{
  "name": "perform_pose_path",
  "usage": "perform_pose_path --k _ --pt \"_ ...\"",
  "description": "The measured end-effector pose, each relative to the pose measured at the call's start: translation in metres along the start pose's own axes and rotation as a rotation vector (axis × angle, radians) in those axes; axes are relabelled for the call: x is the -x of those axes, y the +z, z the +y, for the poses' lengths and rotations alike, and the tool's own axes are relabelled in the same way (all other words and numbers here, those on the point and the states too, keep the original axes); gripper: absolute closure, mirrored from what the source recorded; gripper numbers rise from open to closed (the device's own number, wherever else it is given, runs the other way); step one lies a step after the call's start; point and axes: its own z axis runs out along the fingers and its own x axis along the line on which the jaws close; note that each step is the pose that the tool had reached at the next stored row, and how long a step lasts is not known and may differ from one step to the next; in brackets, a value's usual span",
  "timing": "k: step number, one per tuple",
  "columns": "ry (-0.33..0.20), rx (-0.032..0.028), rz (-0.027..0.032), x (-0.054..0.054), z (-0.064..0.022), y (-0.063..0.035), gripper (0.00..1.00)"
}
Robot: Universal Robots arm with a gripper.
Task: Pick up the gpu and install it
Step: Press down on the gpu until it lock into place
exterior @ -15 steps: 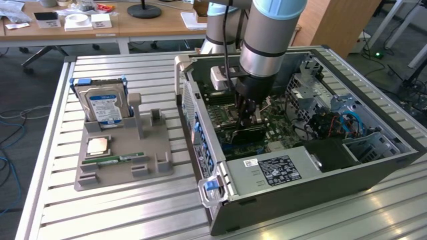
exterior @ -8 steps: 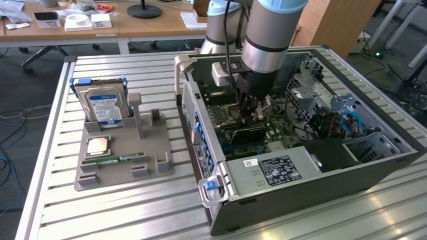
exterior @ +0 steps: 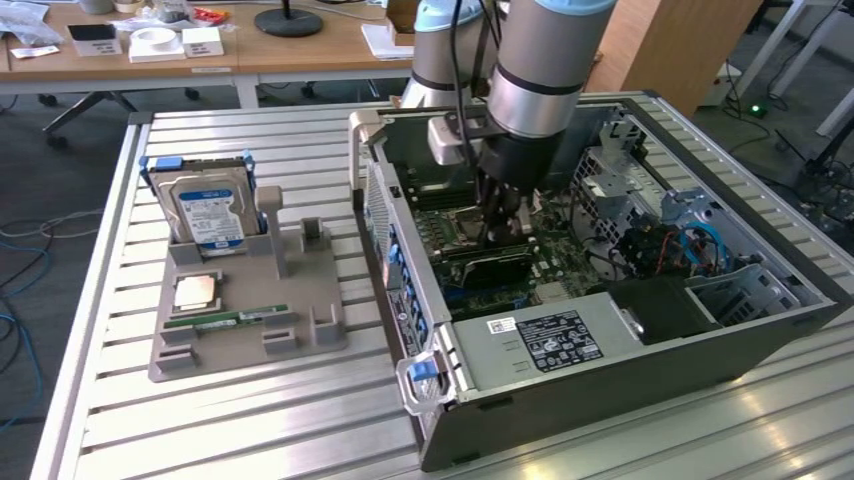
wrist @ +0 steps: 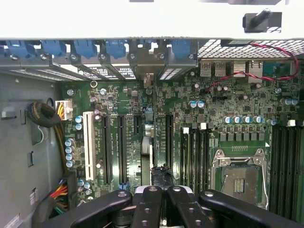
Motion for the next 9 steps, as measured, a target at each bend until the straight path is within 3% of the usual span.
perform_pose_path --k 9 --pt "0.000 0.0001 0.0001 0.0005 -0.0020 -0.0055 0.89"
